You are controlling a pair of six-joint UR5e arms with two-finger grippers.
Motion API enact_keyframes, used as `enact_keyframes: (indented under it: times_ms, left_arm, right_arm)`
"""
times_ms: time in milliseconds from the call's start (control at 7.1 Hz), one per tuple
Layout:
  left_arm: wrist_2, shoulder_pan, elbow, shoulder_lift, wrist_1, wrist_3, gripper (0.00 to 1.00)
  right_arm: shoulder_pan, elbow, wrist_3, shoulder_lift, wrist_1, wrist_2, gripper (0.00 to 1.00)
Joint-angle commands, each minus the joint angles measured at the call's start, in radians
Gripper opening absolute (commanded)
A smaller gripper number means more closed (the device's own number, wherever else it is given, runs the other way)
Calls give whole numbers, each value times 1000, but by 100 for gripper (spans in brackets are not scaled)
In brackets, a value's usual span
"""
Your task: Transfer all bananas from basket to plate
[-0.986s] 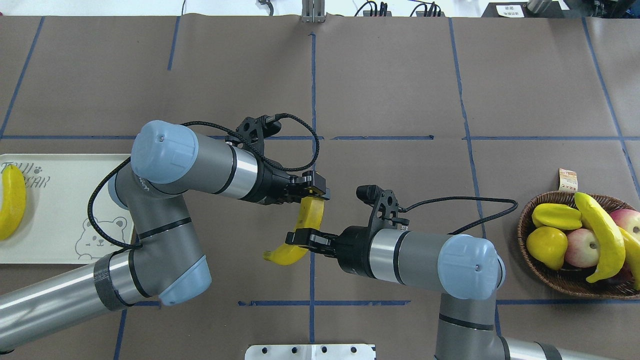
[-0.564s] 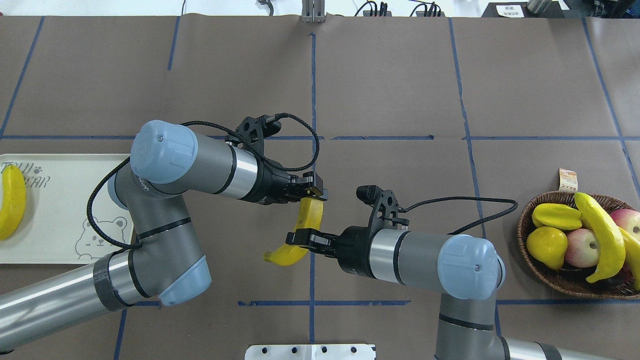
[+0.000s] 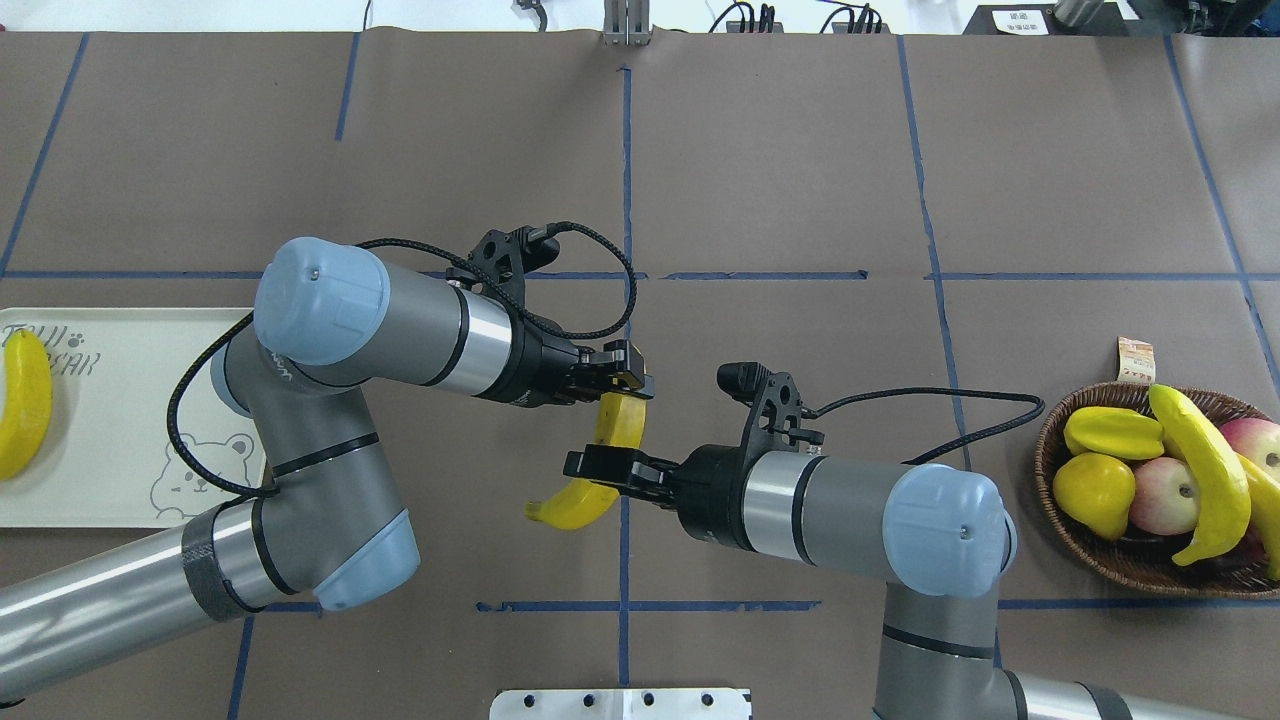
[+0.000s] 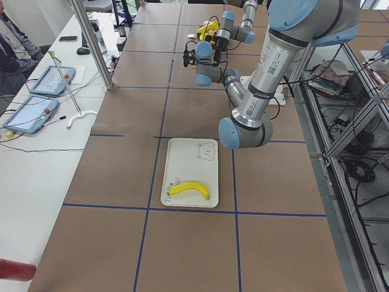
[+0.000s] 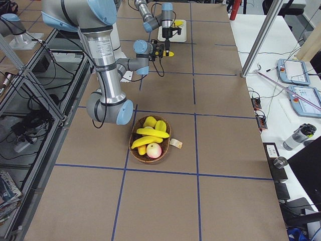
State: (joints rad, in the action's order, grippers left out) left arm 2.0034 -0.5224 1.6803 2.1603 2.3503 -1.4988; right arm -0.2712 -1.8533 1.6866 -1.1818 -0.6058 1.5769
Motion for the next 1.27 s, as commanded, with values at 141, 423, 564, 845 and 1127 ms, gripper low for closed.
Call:
enact_keyframes:
  times_ms: [141, 423, 564, 845, 1127]
  left_arm:
    - [18, -37, 1, -23, -2, 2, 0]
    - [72, -94, 3, -66, -8, -3, 0]
    - [61, -115, 6, -98, -35, -11, 0]
    - [60, -194, 76, -177, -118, -87, 0]
    - [48, -215, 221, -204, -429, -87, 0]
  right_arm:
    - [-17, -88, -1, -4, -138, 12, 100]
    - [-40, -92, -1, -4, -220, 43, 100]
    - [-71, -95, -2, -4, -292, 86, 100]
    - [-161, -110, -11, -4, -484, 199, 100]
    - [-279, -161, -21, -5, -729, 325, 100]
